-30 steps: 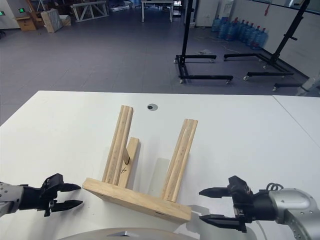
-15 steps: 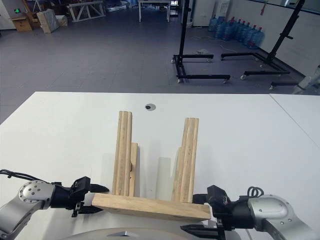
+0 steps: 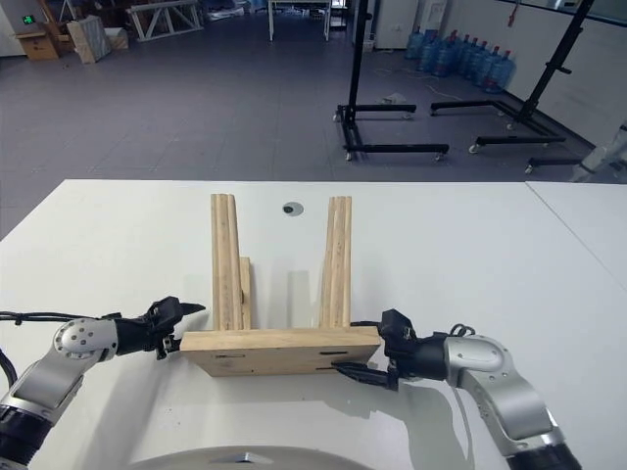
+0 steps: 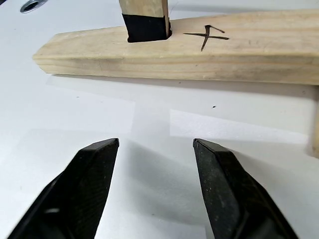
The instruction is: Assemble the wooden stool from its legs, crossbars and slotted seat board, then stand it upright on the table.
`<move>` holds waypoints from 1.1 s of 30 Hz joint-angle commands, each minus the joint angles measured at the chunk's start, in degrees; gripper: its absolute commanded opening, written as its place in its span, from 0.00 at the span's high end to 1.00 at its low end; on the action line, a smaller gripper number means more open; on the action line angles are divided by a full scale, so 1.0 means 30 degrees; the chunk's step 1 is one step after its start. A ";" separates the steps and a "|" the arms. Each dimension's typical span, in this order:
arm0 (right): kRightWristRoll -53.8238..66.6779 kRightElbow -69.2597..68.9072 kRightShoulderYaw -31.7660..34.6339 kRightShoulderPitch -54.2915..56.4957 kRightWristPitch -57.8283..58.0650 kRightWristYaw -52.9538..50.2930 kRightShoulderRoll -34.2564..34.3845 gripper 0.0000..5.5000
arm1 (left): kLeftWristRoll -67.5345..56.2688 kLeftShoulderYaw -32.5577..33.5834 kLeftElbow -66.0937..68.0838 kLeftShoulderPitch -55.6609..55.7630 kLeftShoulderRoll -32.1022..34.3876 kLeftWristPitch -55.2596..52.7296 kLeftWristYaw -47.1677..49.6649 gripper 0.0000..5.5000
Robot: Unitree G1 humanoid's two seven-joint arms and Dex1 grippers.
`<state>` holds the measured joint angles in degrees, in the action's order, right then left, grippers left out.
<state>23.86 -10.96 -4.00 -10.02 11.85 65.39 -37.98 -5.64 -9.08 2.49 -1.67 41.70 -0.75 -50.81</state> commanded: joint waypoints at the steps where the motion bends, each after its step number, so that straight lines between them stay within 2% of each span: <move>1: -0.0278 0.1650 0.0245 0.0594 -0.1350 0.0169 0.0350 0.36 | 0.0802 0.0330 0.0578 -0.0468 0.1234 0.0895 -0.0584 0.50; 8: -0.0025 0.3845 0.1856 -0.0192 -0.3164 0.1512 -0.0644 0.36 | -0.1894 0.1329 -0.3221 -0.3532 0.3444 0.0848 -0.4089 0.50; 15: -0.0416 0.6366 0.2050 0.0924 -0.4424 0.2776 -0.0909 0.36 | -0.1507 0.0554 -0.4387 -0.2878 0.1368 0.0814 -0.2621 0.50; 26: -0.0284 0.5437 0.1765 0.1201 -0.3645 0.3059 -0.0971 0.36 | -0.2240 0.1104 -0.6112 -0.4194 0.2933 -0.0430 -0.4261 0.50; 33: -0.0444 0.4903 0.1435 0.1297 -0.3383 0.3028 -0.0933 0.36 | -0.3344 0.0170 -0.7855 -0.4113 0.1661 -0.1827 -0.3867 0.50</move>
<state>23.40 4.61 0.45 -7.05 1.20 74.72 -40.07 -14.67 -8.33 -18.99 -13.55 46.64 -4.83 -62.36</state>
